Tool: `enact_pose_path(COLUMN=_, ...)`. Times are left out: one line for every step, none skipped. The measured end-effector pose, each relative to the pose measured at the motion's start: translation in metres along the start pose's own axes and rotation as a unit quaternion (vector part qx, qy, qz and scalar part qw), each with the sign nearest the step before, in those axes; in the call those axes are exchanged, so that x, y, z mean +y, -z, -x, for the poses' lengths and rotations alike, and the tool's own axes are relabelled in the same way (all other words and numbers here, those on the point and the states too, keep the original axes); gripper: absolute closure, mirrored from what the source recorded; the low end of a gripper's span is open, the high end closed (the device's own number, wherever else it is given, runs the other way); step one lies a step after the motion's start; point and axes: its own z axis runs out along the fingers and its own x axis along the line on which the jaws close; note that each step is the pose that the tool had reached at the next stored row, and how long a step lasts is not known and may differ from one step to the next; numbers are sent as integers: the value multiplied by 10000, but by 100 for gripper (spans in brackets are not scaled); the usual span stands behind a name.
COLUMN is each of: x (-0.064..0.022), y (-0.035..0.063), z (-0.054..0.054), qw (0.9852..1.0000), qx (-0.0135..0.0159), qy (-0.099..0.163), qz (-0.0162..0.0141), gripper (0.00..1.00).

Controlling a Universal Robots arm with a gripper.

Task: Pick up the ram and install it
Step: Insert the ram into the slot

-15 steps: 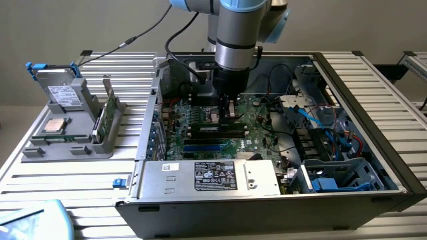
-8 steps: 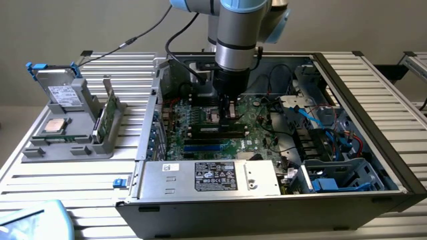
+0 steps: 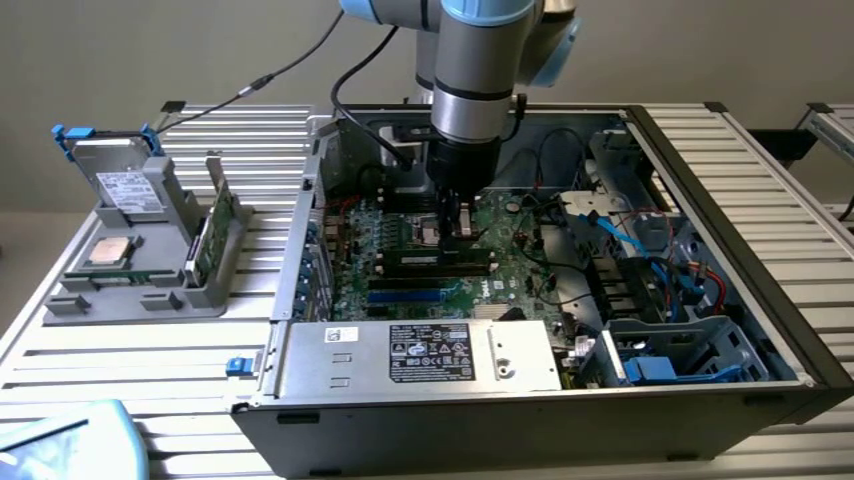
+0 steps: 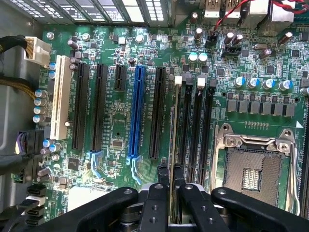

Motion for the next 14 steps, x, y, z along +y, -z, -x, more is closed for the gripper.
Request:
enact_pose_path(x=0, y=0, z=0, qw=10000, qx=0, qy=1, qz=0, gripper=86)
enact_pose_path(x=0, y=0, z=0, qw=10000, qx=0, qy=1, qz=0, gripper=86)
enact_pose_path(x=0, y=-1, z=0, qw=10000, qx=0, qy=1, qz=0, gripper=86)
enact_pose_path(x=0, y=-1, z=-1, qw=10000, qx=-1, qy=2, qz=-1, gripper=86)
enact_pose_path(x=0, y=-1, z=-2, qw=10000, qx=0, qy=3, qz=-1, gripper=86)
enact_pose_path(x=0, y=-2, z=-3, qw=10000, qx=0, qy=3, qz=-1, gripper=86)
enact_pose_path(x=0, y=-3, z=-3, qw=10000, qx=0, qy=3, qz=0, gripper=86)
enact_pose_path(x=0, y=-5, z=-4, qw=10000, qx=0, qy=4, qz=-1, gripper=86)
enact_pose_path(x=0, y=-10, z=-4, qw=10000, qx=0, qy=4, qz=-1, gripper=86)
enact_pose_path(x=-1, y=-15, z=-3, qw=10000, qx=0, qy=4, qz=-1, gripper=86)
enact_pose_path(x=-1, y=-20, z=-2, qw=10000, qx=0, qy=4, qz=-1, gripper=86)
enact_pose_path(x=-1, y=-21, z=-2, qw=10000, qx=1, qy=4, qz=0, gripper=86)
enact_pose_path(x=-1, y=-21, z=-2, qw=10000, qx=2, qy=4, qz=0, gripper=86)
enact_pose_path(x=-1, y=-22, z=-2, qw=10000, qx=1, qy=4, qz=0, gripper=86)
